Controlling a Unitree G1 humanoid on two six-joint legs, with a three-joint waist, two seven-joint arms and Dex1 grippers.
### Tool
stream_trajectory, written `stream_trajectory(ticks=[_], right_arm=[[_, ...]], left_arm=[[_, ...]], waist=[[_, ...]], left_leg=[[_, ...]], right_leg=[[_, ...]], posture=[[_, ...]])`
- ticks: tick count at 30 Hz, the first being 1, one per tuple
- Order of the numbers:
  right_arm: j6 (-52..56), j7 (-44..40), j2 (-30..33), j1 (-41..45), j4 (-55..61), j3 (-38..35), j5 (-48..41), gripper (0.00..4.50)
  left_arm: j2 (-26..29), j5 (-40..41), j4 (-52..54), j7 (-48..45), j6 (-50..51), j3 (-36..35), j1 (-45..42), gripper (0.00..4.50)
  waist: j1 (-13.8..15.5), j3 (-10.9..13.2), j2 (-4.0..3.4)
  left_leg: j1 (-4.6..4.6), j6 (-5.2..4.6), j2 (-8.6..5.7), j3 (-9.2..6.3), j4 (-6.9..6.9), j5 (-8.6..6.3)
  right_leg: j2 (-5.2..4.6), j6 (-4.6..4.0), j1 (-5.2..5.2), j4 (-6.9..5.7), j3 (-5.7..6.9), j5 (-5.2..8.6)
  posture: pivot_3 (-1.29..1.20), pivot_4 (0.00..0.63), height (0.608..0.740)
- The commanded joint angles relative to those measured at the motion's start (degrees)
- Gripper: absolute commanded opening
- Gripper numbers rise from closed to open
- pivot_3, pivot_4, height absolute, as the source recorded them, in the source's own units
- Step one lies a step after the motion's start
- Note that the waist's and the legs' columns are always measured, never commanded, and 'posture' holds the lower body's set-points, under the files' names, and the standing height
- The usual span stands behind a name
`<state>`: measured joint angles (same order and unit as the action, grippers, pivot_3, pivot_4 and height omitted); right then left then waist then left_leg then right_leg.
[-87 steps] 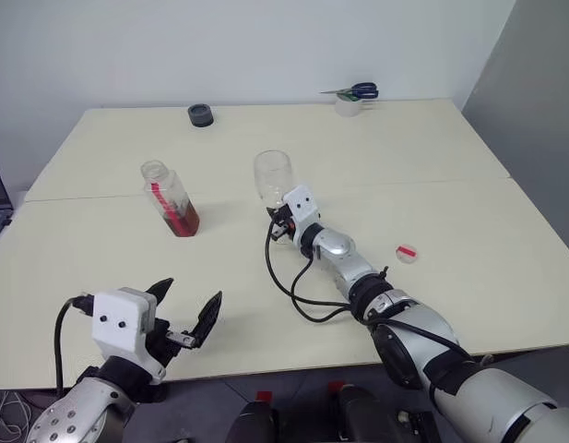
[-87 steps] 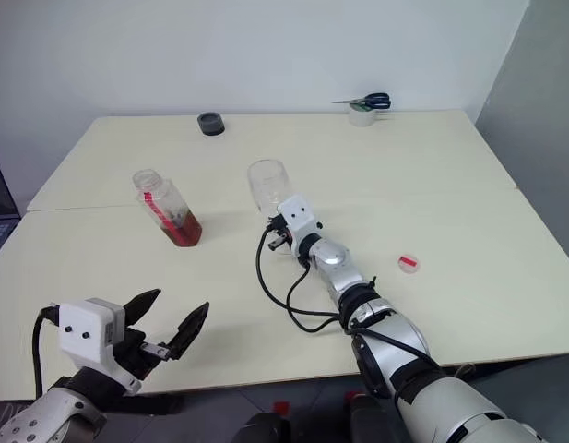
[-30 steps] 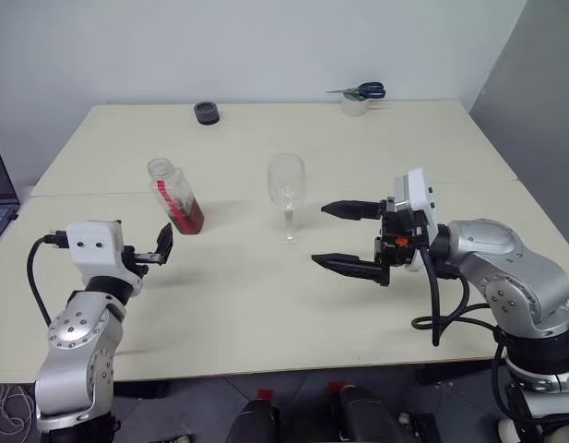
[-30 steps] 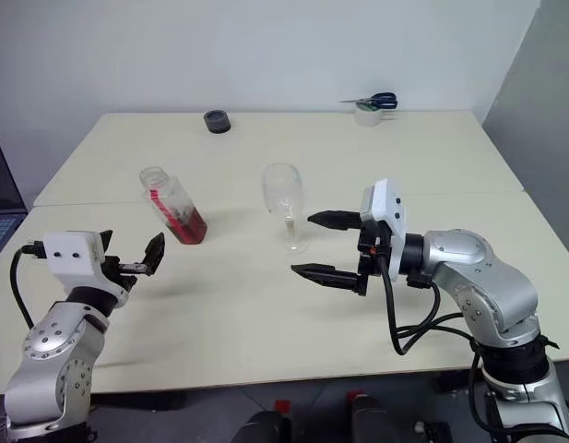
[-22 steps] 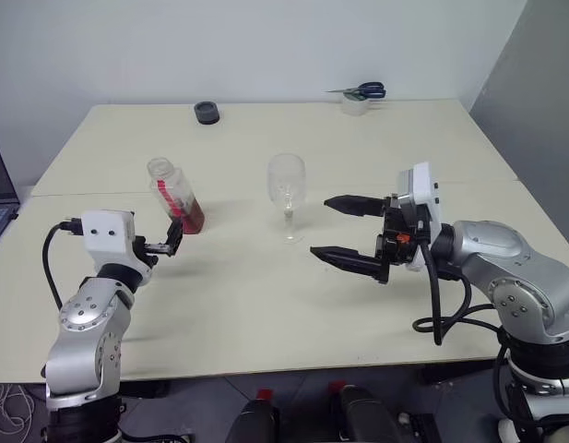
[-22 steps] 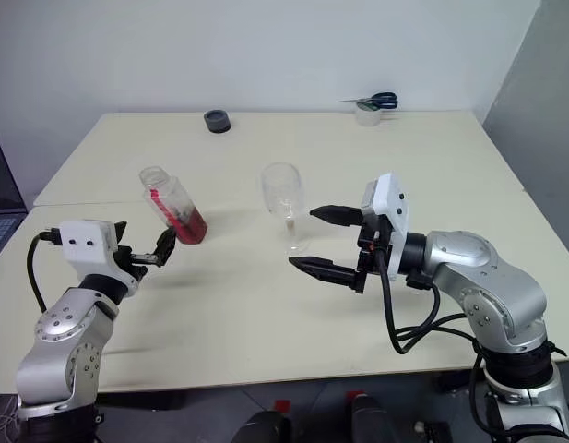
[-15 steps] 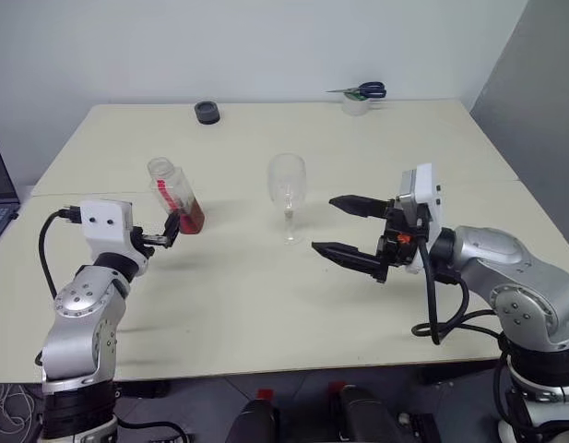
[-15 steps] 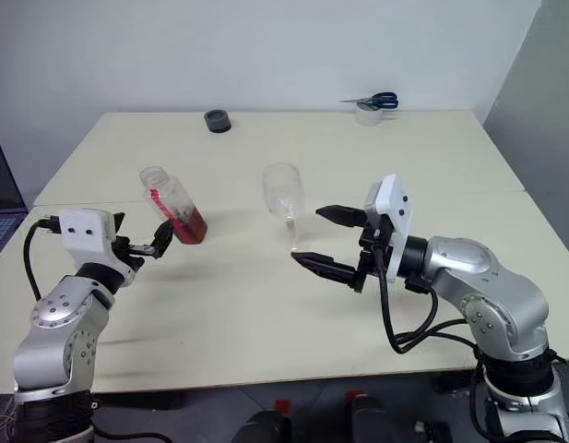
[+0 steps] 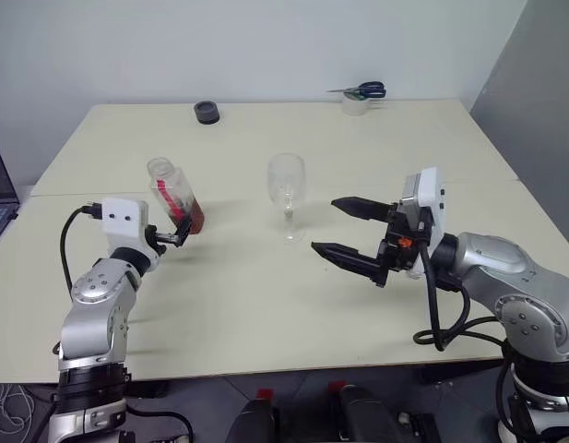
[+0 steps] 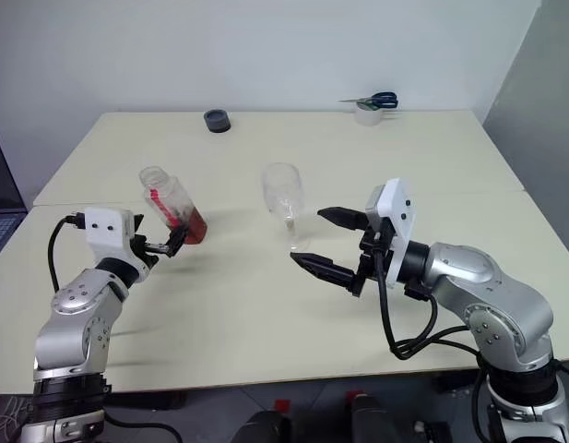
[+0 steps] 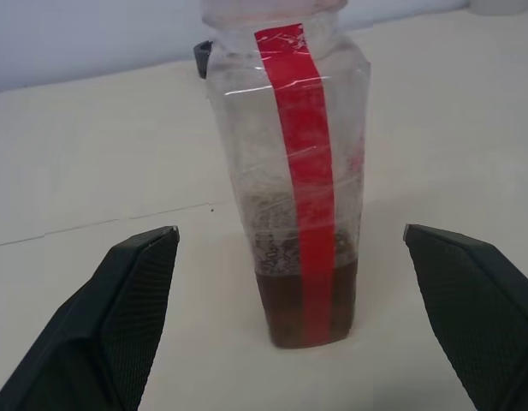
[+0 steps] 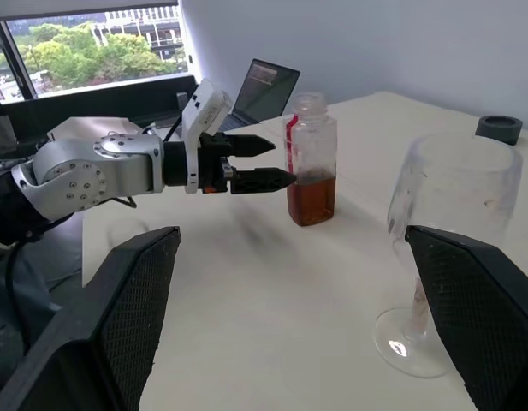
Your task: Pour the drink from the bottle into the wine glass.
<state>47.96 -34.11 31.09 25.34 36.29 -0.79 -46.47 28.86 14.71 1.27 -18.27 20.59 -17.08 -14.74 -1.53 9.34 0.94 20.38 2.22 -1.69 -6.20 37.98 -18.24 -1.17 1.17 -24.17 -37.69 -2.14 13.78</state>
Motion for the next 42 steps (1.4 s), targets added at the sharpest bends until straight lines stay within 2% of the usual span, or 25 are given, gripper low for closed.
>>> stream_trajectory(ticks=[1,15,25,28,34,35,42], right_arm=[[-0.2,0.94,0.43,0.52,2.34,-1.33,-1.52,4.48],[0.77,2.26,2.19,1.57,1.29,-2.15,-3.4,4.48],[0.62,2.68,2.69,1.42,1.56,-1.87,-3.59,4.48],[0.58,2.68,2.69,1.31,1.55,-1.85,-3.58,4.5],[0.35,2.75,2.38,1.24,1.39,-1.43,-3.21,4.5],[0.33,2.79,2.3,1.27,1.38,-1.36,-3.19,4.5],[-0.25,3.12,1.74,1.34,1.25,-0.8,-2.48,4.5]], left_arm=[[1.23,-0.67,-1.55,-0.75,-2.69,-0.71,-1.71,4.5],[0.86,-4.09,-26.82,-4.19,-16.03,2.75,-15.11,4.5],[0.02,-4.87,-37.5,-6.51,-22.83,3.74,-19.32,4.5],[-0.22,-4.74,-38.49,-6.58,-23.83,3.65,-19.71,3.87],[-0.23,-4.59,-39.47,-6.91,-24.94,3.47,-20.22,2.01],[-0.17,-4.55,-39.57,-6.94,-25.06,3.38,-20.27,1.85],[0.36,-5.67,-39.62,-6.14,-24.79,3.75,-20.05,1.77]], waist=[[0.01,0.0,0.0],[0.02,-0.01,0.02],[0.01,-0.02,0.03],[0.02,-0.02,0.03],[0.0,-0.02,0.04],[0.0,-0.02,0.03],[0.0,-0.02,0.04]], left_leg=[[0.0,0.0,0.0,-0.02,0.0,0.0],[0.09,0.0,-0.04,-0.03,0.06,0.0],[0.23,0.0,-0.05,-0.06,0.1,0.0],[0.26,0.0,-0.05,-0.06,0.1,0.0],[0.26,0.0,-0.05,-0.05,0.1,0.0],[0.26,0.0,-0.05,-0.05,0.1,0.0],[0.28,0.0,-0.05,-0.06,0.11,0.0]], right_leg=[[0.0,0.0,0.0,0.0,0.02,0.0],[-0.02,0.02,-0.07,-0.01,0.03,-0.01],[-0.04,0.02,-0.18,-0.02,0.05,-0.02],[-0.04,0.02,-0.2,-0.03,0.05,-0.02],[-0.04,0.02,-0.21,-0.05,0.04,-0.02],[-0.04,0.02,-0.21,-0.05,0.04,-0.02],[-0.04,0.02,-0.22,-0.06,0.05,-0.02]], posture=[[0.0,0.15,0.74],[0.0,0.15,0.74],[0.0,0.15,0.74],[0.0,0.15,0.74],[0.0,0.15,0.74],[0.0,0.15,0.74],[0.0,0.15,0.74]])
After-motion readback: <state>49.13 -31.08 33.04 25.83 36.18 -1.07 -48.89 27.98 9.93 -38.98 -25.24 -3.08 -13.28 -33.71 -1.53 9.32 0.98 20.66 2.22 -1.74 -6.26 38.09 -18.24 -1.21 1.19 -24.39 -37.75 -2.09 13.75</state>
